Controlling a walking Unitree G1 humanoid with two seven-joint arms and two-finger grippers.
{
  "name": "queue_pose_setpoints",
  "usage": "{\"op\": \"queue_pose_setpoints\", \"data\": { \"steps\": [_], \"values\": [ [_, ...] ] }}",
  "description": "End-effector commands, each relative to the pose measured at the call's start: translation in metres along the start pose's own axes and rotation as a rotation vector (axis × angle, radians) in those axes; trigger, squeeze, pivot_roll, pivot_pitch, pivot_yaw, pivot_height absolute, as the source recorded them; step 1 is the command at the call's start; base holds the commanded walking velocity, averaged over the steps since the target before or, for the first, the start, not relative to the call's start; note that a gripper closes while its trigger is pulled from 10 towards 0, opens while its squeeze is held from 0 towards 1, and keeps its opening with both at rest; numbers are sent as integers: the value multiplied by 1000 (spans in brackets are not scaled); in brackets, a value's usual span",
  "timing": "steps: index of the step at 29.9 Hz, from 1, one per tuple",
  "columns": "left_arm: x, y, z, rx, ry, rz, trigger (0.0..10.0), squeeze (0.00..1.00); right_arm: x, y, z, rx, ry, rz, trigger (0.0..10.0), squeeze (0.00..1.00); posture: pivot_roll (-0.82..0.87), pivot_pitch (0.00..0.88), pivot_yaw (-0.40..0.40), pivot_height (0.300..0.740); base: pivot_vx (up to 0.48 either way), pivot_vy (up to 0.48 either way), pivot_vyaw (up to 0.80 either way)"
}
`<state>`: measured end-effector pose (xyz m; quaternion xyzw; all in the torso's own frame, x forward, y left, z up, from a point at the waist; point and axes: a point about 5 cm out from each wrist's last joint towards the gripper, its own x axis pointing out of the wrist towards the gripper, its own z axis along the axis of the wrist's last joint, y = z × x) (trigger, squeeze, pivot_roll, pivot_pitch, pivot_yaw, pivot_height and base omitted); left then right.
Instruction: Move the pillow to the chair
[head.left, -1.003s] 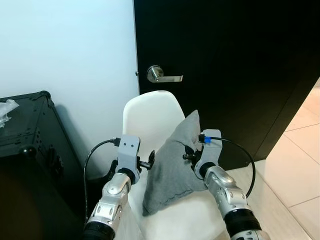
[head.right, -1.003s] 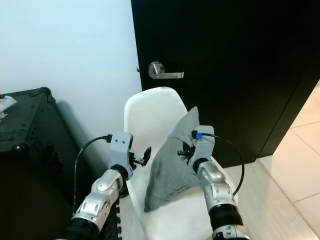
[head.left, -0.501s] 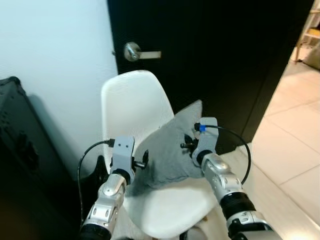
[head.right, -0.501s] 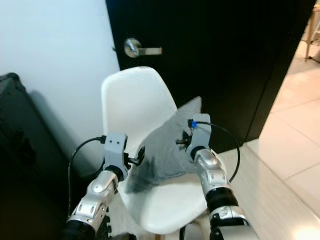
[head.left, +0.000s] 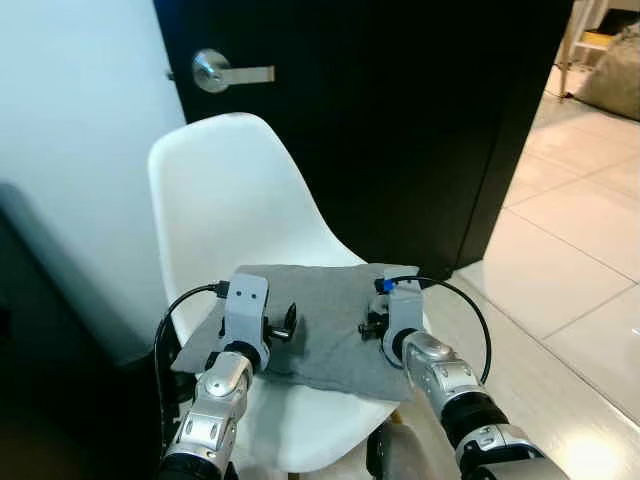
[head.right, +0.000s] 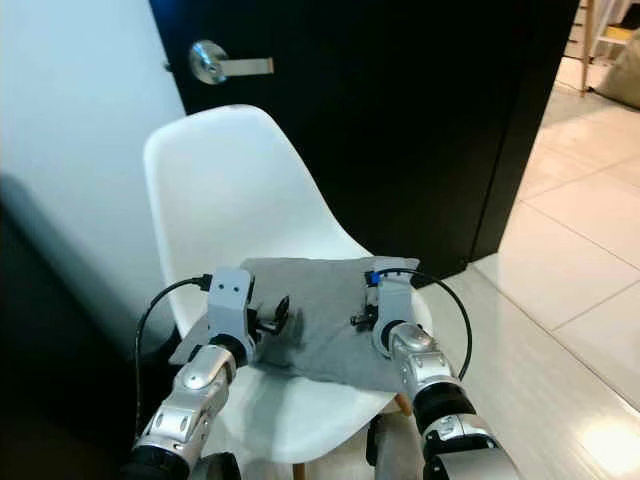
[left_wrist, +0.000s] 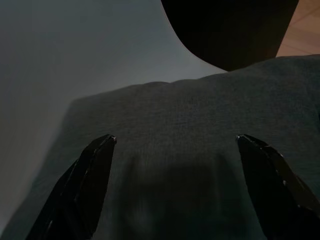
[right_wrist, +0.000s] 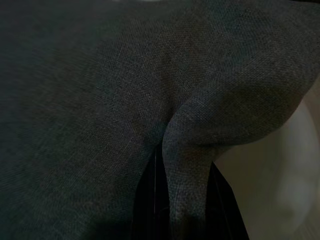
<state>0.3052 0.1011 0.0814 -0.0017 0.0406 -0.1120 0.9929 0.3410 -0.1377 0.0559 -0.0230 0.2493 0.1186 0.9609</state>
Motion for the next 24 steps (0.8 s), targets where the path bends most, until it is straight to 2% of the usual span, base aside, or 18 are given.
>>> {"op": "queue_pose_setpoints", "data": {
  "steps": [1,3,4,5,6,7,15,22,24],
  "values": [
    [0,2,0,14,10,7,10000,0,3,12,5,-38,-4,57,10000,0,-55,64,15,575,0,0,0],
    [0,2,0,14,10,7,10000,0,3,14,5,-54,-5,68,10000,0,-55,64,15,575,0,0,0],
    [0,1,0,15,10,7,10000,0,3,16,5,-74,-12,90,10000,329,-56,61,15,575,0,0,0],
    [0,1,0,15,10,7,10000,0,3,16,5,-74,-12,90,10000,329,-56,61,15,575,0,0,0],
    [0,1,0,15,10,8,10000,0,3,19,5,-84,-21,114,10000,576,-56,61,15,575,0,0,0],
    [1,1,0,15,9,8,10000,0,3,21,6,-76,-32,127,10000,1000,-57,61,15,575,0,0,0],
    [0,1,-1,7,15,11,10000,0,3,27,8,-84,-58,161,10000,1000,-57,60,16,575,0,0,0],
    [0,2,-1,4,15,18,10000,0,1,19,12,-85,-94,145,10000,1000,-58,60,16,575,0,0,0],
    [0,3,-1,3,14,24,10000,0,-1,16,17,-61,-132,160,10000,1000,-58,61,16,575,0,0,0]
  ]
}}
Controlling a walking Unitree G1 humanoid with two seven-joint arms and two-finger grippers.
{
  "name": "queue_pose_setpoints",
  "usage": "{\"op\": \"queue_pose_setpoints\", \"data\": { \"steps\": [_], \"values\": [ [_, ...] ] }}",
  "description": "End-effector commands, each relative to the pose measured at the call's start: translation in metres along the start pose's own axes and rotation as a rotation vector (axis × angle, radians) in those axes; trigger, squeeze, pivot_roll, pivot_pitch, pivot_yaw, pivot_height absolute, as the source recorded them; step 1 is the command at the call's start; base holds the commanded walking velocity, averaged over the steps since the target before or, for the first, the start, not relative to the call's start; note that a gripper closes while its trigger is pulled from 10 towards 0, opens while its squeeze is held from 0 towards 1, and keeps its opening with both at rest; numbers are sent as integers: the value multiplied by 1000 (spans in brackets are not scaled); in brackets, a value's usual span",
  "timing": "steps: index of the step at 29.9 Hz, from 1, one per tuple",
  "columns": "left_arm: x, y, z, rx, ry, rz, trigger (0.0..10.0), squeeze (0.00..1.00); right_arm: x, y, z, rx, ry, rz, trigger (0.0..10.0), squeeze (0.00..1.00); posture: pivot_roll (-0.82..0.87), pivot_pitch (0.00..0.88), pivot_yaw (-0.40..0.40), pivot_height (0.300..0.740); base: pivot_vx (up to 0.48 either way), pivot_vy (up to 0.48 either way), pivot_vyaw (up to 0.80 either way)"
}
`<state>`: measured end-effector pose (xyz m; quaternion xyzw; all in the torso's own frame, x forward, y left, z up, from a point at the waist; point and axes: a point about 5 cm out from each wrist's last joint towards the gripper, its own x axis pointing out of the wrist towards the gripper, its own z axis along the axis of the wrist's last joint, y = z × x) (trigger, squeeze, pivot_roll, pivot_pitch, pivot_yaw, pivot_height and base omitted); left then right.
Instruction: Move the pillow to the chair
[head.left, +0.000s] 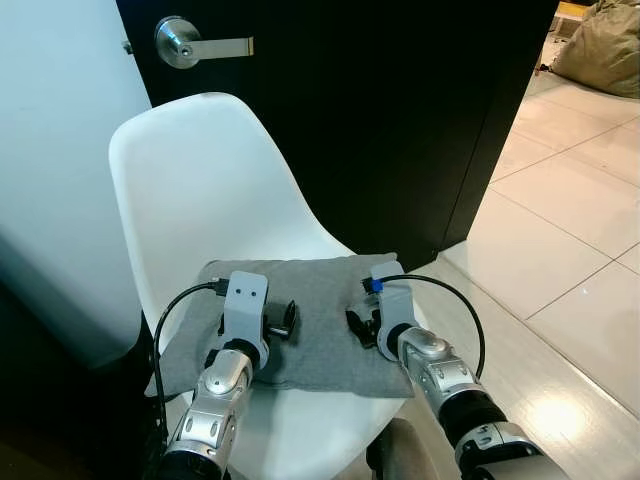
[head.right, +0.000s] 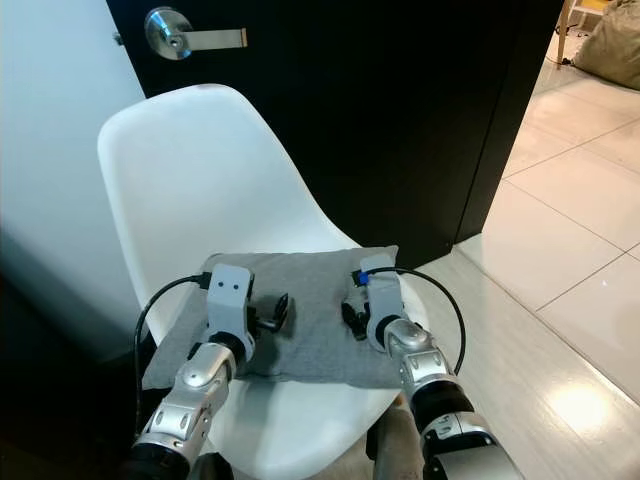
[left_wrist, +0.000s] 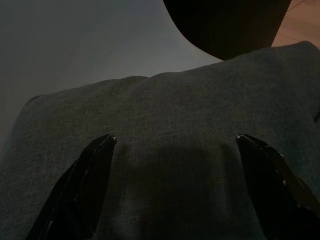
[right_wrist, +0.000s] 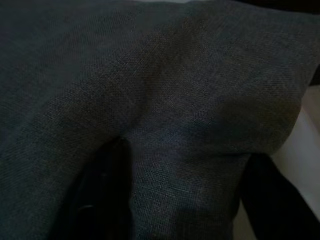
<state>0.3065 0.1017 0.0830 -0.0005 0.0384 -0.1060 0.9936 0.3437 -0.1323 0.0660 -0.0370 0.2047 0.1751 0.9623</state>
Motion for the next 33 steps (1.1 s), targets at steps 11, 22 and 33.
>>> {"op": "queue_pose_setpoints", "data": {
  "steps": [11,22,33],
  "values": [
    [1,6,-2,-4,17,43,10000,0,-12,-12,16,48,-167,45,10000,24,-64,59,11,575,0,0,0],
    [1,11,-3,-9,23,70,10000,0,-28,-25,15,159,-228,128,10000,1000,-68,60,7,575,0,0,0],
    [3,11,-2,-7,22,80,10000,0,-37,17,-2,70,-125,418,10000,1000,-68,60,11,575,0,0,0]
  ]
}}
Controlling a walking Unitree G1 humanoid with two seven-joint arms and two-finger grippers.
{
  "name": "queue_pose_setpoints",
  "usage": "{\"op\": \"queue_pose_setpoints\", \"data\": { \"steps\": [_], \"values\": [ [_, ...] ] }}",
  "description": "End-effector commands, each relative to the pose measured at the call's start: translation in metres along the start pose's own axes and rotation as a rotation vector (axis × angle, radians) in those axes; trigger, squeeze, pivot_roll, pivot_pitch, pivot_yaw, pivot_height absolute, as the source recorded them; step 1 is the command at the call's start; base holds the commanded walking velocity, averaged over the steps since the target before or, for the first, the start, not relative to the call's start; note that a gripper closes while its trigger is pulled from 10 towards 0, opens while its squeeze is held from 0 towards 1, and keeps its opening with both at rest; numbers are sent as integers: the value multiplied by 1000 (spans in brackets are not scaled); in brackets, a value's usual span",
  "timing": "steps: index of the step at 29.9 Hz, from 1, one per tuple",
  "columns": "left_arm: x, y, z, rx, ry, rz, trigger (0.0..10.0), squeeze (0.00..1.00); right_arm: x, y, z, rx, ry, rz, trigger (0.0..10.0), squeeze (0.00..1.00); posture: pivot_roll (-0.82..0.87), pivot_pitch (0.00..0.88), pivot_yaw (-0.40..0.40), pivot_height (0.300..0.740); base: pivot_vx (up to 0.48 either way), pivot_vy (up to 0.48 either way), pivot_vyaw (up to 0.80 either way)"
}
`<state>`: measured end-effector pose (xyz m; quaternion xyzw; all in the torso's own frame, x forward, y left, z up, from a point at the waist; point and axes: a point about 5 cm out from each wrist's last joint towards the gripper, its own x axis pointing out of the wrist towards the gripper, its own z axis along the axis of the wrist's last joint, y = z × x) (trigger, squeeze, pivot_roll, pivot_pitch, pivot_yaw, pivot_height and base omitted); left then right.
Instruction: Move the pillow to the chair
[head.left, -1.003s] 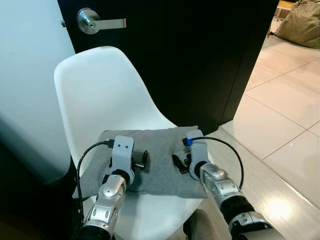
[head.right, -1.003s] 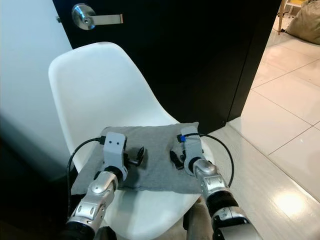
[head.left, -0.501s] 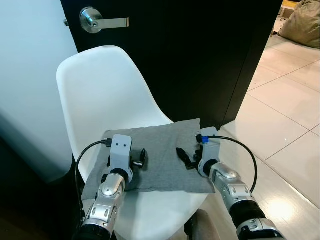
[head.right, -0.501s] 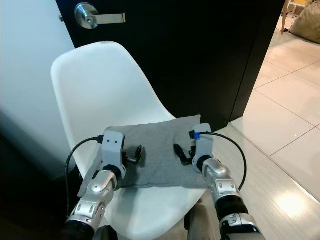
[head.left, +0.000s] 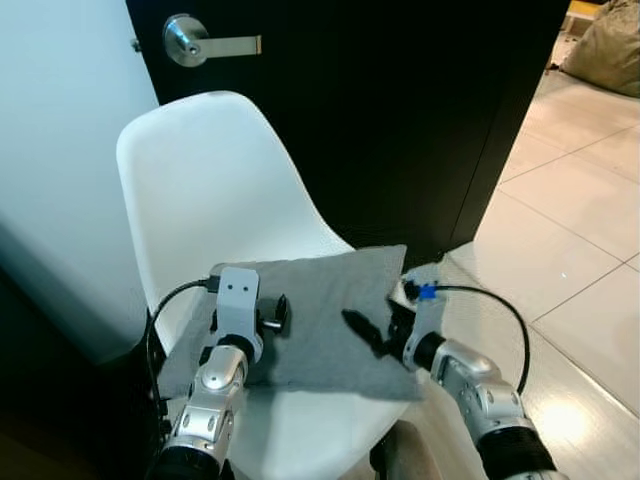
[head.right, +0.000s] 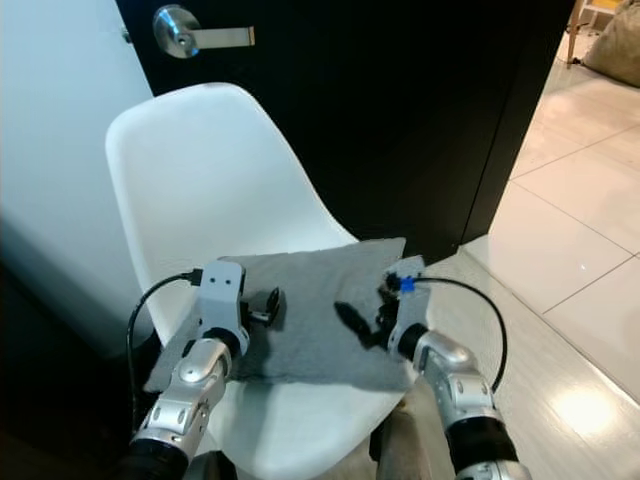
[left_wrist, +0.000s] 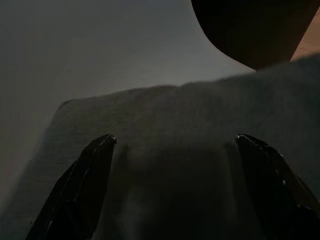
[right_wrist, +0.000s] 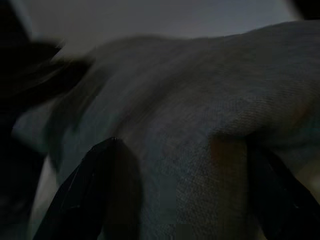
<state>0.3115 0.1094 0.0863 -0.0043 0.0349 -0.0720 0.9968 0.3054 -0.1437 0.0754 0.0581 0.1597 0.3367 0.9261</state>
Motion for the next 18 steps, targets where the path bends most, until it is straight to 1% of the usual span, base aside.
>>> {"op": "queue_pose_setpoints", "data": {
  "steps": [1,2,3,4,5,6,7,9,10,11,12,14,17,18],
  "values": [
    [0,3,-5,3,29,12,10000,0,9,8,5,-31,-10,13,10000,1000,-68,60,11,575,0,0,0],
    [-1,3,-5,3,29,13,10000,0,9,-6,11,-7,-46,-104,10000,1000,-68,60,11,575,0,0,0],
    [-1,3,-5,3,29,13,10000,0,8,-14,16,13,-70,-183,10000,1000,-66,61,10,575,0,0,0],
    [-1,3,-6,4,30,14,10000,0,2,-31,23,-9,-97,-317,10000,1000,-66,61,10,575,0,0,0],
    [-1,3,-6,4,30,14,10000,0,2,-31,23,-9,-97,-317,10000,1000,-66,61,10,575,0,0,0],
    [-1,3,-6,4,31,14,10000,0,-3,-42,30,-8,-124,-400,10000,1000,-66,61,10,575,0,0,0],
    [-1,3,-6,4,32,13,10000,0,-9,-50,36,1,-151,-443,10000,1000,-70,60,12,575,0,0,0],
    [-1,3,-6,4,32,13,10000,0,-10,-50,37,8,-153,-435,10000,1000,-70,60,12,575,0,0,0],
    [-1,2,-6,5,33,10,10000,0,-10,-47,34,-4,-113,-381,10000,1000,-72,57,10,575,0,0,0],
    [-1,2,-6,5,33,10,10000,0,-10,-47,34,-4,-113,-381,10000,1000,-72,57,10,575,0,0,0],
    [0,2,-6,5,32,8,10000,0,-10,-41,31,-5,-80,-319,10000,1000,-73,56,8,575,0,0,0],
    [0,2,-6,5,32,8,10000,0,-10,-41,31,-5,-80,-319,10000,1000,-73,56,8,575,0,0,0],
    [1,1,-6,5,34,8,10000,0,-6,-27,20,17,-20,-189,10000,1000,-74,55,7,575,0,0,0],
    [1,0,-6,5,34,7,10000,0,-4,-24,19,9,-15,-174,10000,1000,-74,55,7,575,0,0,0]
  ]
}}
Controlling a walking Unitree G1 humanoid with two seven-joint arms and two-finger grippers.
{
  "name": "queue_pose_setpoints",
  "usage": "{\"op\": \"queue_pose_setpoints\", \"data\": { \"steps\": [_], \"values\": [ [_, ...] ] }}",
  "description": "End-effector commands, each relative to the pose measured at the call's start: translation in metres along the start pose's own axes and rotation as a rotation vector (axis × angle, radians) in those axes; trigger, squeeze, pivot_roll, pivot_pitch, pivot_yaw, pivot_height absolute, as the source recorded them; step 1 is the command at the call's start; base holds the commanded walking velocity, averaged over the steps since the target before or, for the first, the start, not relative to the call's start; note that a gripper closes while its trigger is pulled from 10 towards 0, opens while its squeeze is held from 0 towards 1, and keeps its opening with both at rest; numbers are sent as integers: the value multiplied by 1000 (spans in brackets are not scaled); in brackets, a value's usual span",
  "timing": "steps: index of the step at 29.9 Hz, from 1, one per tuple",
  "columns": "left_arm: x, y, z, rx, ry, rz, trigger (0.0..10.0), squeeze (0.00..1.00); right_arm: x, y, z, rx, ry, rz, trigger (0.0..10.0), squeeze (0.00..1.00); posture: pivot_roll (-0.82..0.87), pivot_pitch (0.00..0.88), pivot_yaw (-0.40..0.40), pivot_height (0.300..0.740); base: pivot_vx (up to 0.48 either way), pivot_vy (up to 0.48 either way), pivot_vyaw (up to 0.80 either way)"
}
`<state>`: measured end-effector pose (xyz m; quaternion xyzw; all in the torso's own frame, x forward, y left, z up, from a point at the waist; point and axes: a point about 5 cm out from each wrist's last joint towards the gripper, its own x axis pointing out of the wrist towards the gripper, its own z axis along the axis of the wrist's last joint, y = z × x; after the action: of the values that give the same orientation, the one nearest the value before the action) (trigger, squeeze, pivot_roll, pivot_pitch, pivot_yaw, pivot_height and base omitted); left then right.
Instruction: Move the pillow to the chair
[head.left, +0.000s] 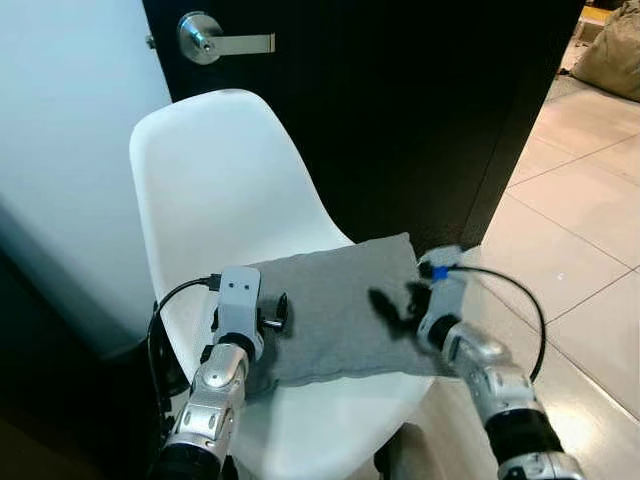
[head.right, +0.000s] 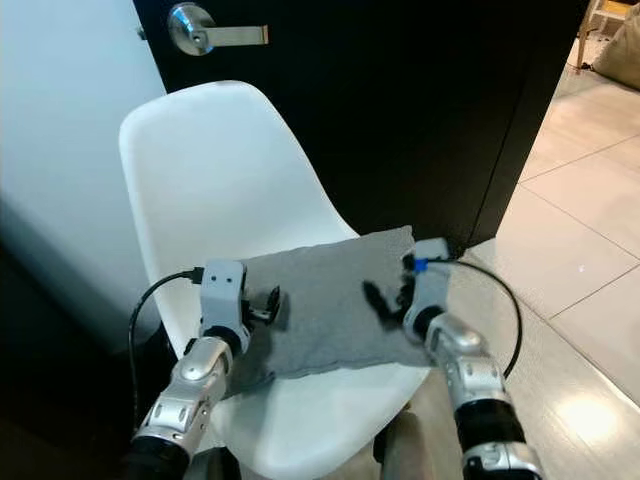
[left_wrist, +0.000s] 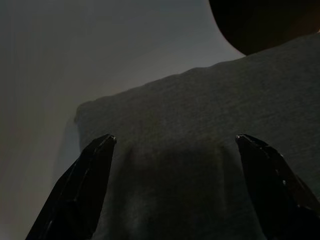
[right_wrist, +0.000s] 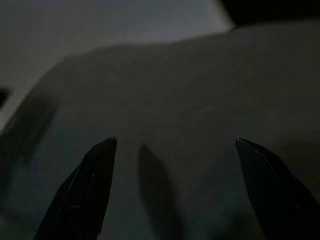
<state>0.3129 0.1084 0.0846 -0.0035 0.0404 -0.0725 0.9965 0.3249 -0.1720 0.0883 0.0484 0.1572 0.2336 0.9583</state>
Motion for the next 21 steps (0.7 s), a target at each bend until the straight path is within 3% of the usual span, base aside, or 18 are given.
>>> {"op": "queue_pose_setpoints", "data": {
  "steps": [1,5,6,8,9,10,11,12,21],
  "values": [
    [-1,1,-5,4,23,7,10000,0,2,7,0,-1,5,42,10000,1000,-74,55,7,575,0,0,0],
    [-1,0,-5,5,24,3,10000,0,3,4,3,-4,-37,-4,10000,1000,-73,53,10,575,0,0,0],
    [-1,1,-5,6,24,4,10000,0,2,-5,18,50,-134,-77,10000,1000,-72,54,10,575,0,0,0],
    [-1,1,-5,6,24,4,10000,0,1,-7,25,73,-181,-90,10000,1000,-72,54,10,575,0,0,0],
    [-1,1,-5,6,23,4,10000,0,0,-8,32,103,-227,-90,10000,725,-75,54,11,575,0,0,0],
    [-1,1,-5,6,23,4,10000,0,0,-8,32,103,-227,-90,10000,725,-75,54,11,575,0,0,0],
    [-1,1,-5,5,23,4,10000,0,-1,-8,37,150,-268,-83,10000,655,-76,53,12,575,0,0,0],
    [-1,1,-5,3,21,3,10000,0,-3,-6,41,192,-308,-67,10000,0,-76,53,12,575,0,0,0],
    [0,5,-2,8,5,19,10000,0,-3,1,30,294,-308,-39,10000,0,-68,55,11,575,0,0,0]
  ]
}}
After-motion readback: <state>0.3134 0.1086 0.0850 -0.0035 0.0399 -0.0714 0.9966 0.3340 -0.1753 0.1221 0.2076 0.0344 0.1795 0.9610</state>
